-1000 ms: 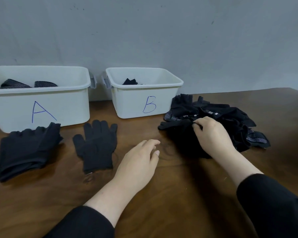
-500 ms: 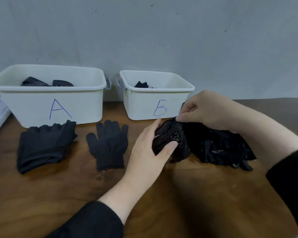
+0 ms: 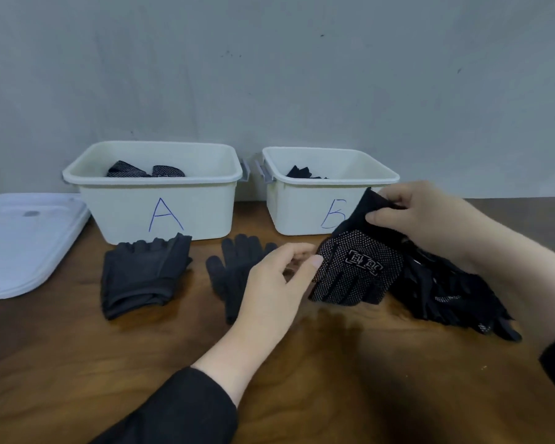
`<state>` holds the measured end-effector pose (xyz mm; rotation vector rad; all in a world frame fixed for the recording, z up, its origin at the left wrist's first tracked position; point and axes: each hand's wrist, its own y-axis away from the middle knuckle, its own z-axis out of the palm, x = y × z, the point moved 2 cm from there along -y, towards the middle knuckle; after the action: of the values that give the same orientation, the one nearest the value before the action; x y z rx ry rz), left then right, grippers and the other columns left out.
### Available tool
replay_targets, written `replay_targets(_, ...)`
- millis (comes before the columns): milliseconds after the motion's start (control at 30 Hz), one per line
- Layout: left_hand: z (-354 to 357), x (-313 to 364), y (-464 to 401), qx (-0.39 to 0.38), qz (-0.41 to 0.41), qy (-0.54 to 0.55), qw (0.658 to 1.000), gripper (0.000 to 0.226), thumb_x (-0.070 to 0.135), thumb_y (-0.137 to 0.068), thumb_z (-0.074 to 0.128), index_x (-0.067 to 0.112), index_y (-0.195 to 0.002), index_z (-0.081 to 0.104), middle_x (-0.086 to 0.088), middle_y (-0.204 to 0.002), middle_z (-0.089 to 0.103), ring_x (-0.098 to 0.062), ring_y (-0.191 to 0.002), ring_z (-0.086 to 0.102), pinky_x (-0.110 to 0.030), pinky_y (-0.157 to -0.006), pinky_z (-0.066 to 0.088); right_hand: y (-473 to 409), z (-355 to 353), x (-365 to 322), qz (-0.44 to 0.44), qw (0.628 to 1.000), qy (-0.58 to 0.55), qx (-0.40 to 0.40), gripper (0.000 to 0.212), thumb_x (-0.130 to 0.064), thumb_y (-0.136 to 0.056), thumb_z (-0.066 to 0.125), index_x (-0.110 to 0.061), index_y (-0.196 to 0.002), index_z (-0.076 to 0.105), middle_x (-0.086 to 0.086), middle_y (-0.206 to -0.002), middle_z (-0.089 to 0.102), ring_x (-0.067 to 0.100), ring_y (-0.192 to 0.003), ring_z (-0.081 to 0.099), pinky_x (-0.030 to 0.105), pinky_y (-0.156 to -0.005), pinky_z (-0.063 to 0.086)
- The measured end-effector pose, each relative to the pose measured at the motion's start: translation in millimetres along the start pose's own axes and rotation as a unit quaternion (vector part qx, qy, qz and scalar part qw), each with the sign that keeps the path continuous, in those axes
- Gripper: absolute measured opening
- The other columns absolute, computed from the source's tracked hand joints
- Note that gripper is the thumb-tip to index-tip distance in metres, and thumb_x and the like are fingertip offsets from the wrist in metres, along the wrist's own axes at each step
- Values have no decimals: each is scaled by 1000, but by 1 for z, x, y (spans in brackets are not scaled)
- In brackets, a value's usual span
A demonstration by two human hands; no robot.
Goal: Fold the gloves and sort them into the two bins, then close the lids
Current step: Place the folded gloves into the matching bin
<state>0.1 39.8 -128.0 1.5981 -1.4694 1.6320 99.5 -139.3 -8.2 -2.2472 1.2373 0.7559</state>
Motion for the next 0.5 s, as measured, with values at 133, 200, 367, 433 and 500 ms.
replay_targets(133, -37, -16, 5, 42, 46, -147, 987, 16, 34, -97, 60, 32, -110, 68, 25, -99, 64, 10, -99, 56, -6, -83, 43, -25, 9, 0, -22, 997, 27, 64, 9, -24, -94, 68, -19, -88, 72, 3, -85, 75, 24, -77, 71, 34, -68, 52)
replay_targets(200, -56, -29, 8, 19, 60, -225, 972, 17, 37, -96, 57, 31, -107, 69, 23, -96, 63, 5, -96, 57, -13, -84, 47, -34, 10, -1, -54, 991, 60, 106, 9, -26, -95, 67, -18, -91, 70, 4, -85, 73, 29, -82, 68, 39, -75, 53)
replay_targets(367, -84, -45, 17, -101, 91, -376, 917, 44, 62, -92, 46, 32, -115, 68, 22, -108, 59, 0, -102, 51, -27, -94, 43, -3, 33, 2, -111, 984, 51, 131, 9, -28, -93, 70, -36, -93, 66, -19, -83, 69, 2, -77, 60, 6, -67, 41)
replay_targets(433, -85, -50, 21, -170, 79, -413, 891, 53, 70, -89, 43, 38, -126, 63, 24, -118, 53, 2, -110, 45, -24, -99, 32, 20, 64, 23, -97, 990, 102, 22, 16, -37, -88, 75, -38, -103, 69, -26, -100, 67, -4, -95, 61, 1, -81, 40)
replay_targets(500, -84, -55, 23, -198, 76, -423, 881, 48, 65, -92, 51, 40, -131, 61, 25, -124, 50, 2, -116, 41, -24, -101, 27, 43, 99, 46, -88, 975, 170, -112, 40, -56, -85, 71, -39, -121, 67, -31, -125, 57, -8, -118, 53, 8, -100, 38)
